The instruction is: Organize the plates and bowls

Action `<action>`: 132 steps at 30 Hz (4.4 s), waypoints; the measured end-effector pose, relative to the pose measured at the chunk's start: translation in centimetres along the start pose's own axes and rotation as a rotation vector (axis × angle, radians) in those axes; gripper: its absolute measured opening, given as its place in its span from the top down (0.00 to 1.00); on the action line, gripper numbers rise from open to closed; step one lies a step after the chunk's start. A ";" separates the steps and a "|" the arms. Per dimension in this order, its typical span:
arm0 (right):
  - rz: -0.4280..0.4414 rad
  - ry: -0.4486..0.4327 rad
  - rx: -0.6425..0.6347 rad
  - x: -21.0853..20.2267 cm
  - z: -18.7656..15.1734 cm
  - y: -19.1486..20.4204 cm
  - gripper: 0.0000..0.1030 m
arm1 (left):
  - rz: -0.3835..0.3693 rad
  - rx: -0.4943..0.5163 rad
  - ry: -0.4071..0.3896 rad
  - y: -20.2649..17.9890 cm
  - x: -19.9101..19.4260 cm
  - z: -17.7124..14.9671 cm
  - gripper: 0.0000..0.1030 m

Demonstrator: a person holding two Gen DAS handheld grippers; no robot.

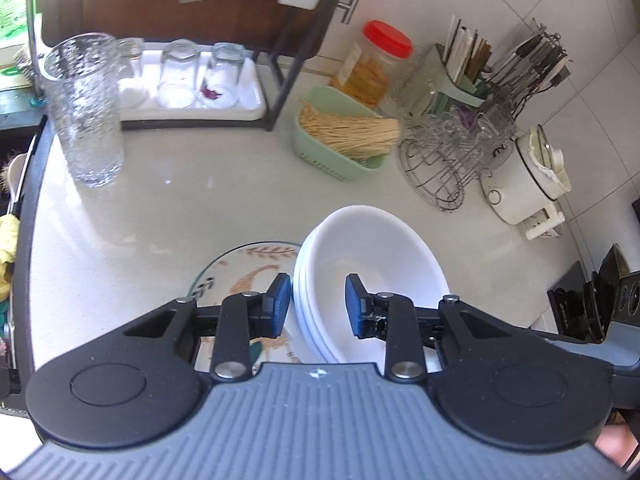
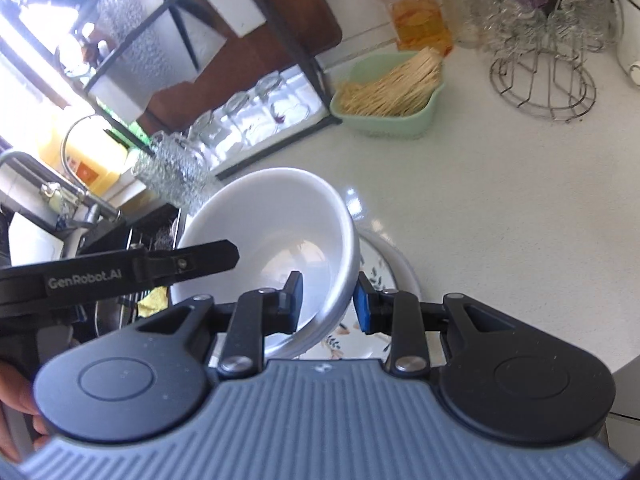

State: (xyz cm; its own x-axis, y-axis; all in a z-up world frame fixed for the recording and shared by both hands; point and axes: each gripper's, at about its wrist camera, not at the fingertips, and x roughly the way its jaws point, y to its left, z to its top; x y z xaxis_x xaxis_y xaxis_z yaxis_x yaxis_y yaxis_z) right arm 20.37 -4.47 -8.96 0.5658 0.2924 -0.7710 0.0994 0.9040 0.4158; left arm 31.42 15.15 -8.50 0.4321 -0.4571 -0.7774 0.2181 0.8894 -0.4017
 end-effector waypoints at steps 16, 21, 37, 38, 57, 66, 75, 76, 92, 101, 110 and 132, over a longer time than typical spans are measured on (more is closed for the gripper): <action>-0.078 0.066 -0.049 4.8 -2.1 0.9 0.70 | 0.000 -0.041 0.077 4.6 4.2 -3.0 0.68; -0.104 0.078 -0.040 5.5 -2.0 0.7 0.70 | -0.005 -0.026 0.105 4.8 5.1 -3.2 0.68; -0.120 0.059 -0.052 4.5 -1.2 0.9 0.70 | 0.017 -0.046 0.133 4.7 4.9 -2.3 0.66; -0.114 0.053 -0.052 4.1 -1.1 0.9 0.70 | 0.020 -0.043 0.133 4.7 4.6 -2.3 0.66; -0.002 -0.246 -0.258 -9.4 -2.1 2.4 0.27 | 0.136 0.057 -0.197 -3.8 -9.5 -5.8 0.38; -0.006 -0.324 -0.328 -14.6 -6.1 0.9 0.17 | 0.238 0.056 -0.305 -8.0 -14.5 -12.3 0.06; 0.028 -0.370 -0.338 -19.7 -11.5 0.2 0.17 | 0.292 0.059 -0.304 -11.0 -17.3 -19.3 0.05; 0.033 -0.373 -0.336 -20.1 -11.9 0.1 0.17 | 0.292 0.058 -0.310 -11.3 -17.8 -20.0 0.05; 0.058 -0.408 -0.328 -23.7 -17.6 -1.2 0.17 | 0.322 0.064 -0.348 -14.0 -21.6 -27.3 0.05; 0.050 -0.421 -0.311 -24.5 -19.0 -2.4 0.17 | 0.321 0.070 -0.354 -15.1 -21.9 -29.3 0.05; 0.054 -0.433 -0.316 -25.2 -19.7 -2.8 0.17 | 0.336 0.063 -0.360 -15.8 -22.4 -30.6 0.04; 0.073 -0.427 -0.297 -25.3 -20.5 -2.8 0.17 | 0.366 0.055 -0.363 -15.9 -22.8 -31.7 0.04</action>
State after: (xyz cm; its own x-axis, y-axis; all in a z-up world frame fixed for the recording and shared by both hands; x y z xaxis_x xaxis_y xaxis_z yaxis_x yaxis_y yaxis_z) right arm -11.04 -7.98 -0.48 0.8522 0.2604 -0.4538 -0.1537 0.9537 0.2585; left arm -9.65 11.33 0.27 0.7622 -0.0934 -0.6405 0.0370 0.9942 -0.1010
